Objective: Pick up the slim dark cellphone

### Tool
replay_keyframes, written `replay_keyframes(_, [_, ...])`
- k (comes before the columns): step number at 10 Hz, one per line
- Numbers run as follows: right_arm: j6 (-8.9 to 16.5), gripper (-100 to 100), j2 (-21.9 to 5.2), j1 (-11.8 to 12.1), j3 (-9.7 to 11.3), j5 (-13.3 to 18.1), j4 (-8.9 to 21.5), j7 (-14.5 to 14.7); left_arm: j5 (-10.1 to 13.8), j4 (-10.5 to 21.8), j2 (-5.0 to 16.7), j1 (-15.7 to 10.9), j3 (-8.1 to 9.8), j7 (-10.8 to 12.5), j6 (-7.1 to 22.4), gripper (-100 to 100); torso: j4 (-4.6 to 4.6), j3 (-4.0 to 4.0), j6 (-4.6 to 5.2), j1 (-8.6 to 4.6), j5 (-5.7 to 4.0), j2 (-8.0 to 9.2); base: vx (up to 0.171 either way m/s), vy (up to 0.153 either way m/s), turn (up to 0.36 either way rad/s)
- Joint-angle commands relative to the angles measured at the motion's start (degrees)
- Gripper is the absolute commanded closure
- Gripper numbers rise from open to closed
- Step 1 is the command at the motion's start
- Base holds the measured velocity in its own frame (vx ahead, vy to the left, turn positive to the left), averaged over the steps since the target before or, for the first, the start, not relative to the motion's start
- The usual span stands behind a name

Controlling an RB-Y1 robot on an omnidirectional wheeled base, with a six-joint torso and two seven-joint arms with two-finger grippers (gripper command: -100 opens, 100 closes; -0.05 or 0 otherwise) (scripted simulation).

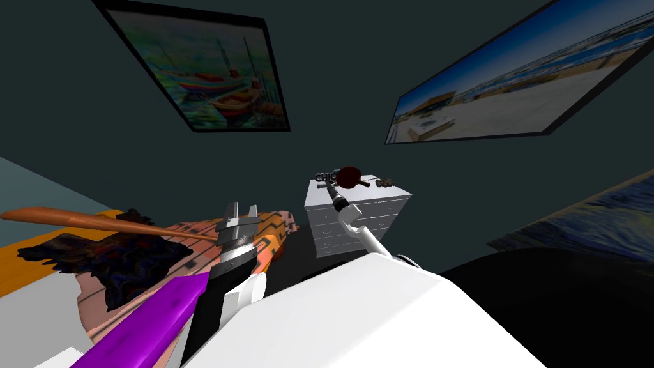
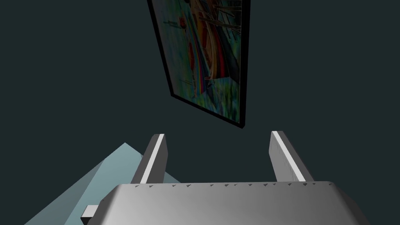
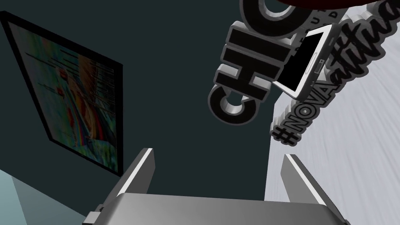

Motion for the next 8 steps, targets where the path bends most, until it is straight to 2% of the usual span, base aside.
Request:
replay_keyframes(1, [0.2,-100,0.0,-0.5,0.0,-2.9,0.6,0.2,0.0,0.0,0.0,0.0,0.0,0.0,0.0,0,0.0,0.0,0.0,0.0,0.0,0.0,0.047,-0.03,-0.039])
replay_keyframes(8, [1.4,-100,-0.6,-2.3,0.6,-14.6,3.8,2.4,0.0,0.0,0.0,0.0,0.0,0.0,0.0,0,-0.03,-0.06,-0.01,-0.02,-0.01,-0.09,0.061,-0.031,-0.055])
